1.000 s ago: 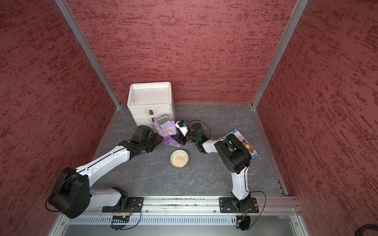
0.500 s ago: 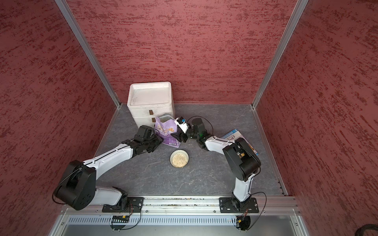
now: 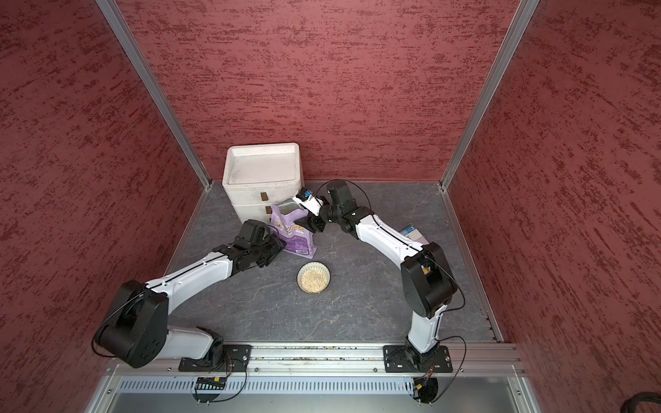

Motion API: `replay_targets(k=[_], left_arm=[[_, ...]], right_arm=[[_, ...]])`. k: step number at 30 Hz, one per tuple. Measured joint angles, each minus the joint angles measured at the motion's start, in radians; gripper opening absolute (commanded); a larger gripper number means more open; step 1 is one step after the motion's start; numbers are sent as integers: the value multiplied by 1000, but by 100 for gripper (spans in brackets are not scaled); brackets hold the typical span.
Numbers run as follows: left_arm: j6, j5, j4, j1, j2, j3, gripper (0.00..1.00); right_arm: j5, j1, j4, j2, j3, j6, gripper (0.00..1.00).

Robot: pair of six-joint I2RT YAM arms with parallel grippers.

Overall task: Pour the oats into the breakfast bowl
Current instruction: Close the oats bag at the center of the board.

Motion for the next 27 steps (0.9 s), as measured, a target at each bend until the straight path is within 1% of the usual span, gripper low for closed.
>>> replay_targets(k=[4, 5, 9, 10, 12, 13, 14, 19, 24, 25, 27], left_arm=[[0, 7, 7, 0, 0, 0, 54], [0, 9, 8, 0, 0, 0, 54], [0, 16, 8, 0, 0, 0, 54], [0, 18, 8, 0, 0, 0, 54], [0, 19, 8, 0, 0, 0, 54], [0, 21, 8, 0, 0, 0, 54], [0, 23, 8, 0, 0, 0, 54], [0, 31, 8, 2, 0, 0, 54], [-8, 36, 8, 3, 0, 0, 54], [-8, 37, 10, 3, 0, 0, 54], [-11, 40, 14, 4, 0, 0, 54]], right_arm=[[-11, 0, -152, 60, 143, -70, 63], [-15, 0, -187, 77, 176, -81, 62], [-35, 0, -298, 142, 288, -113, 49], [-39, -1, -320, 154, 305, -117, 42], [-48, -1, -355, 167, 321, -128, 12], [-51, -1, -375, 170, 322, -138, 4], [-53, -1, -394, 170, 322, -143, 0], [-44, -1, -437, 158, 325, -157, 0], [7, 2, -475, 131, 321, -94, 0], [14, 4, -480, 126, 317, -89, 7], [29, 8, -489, 115, 307, -78, 36]])
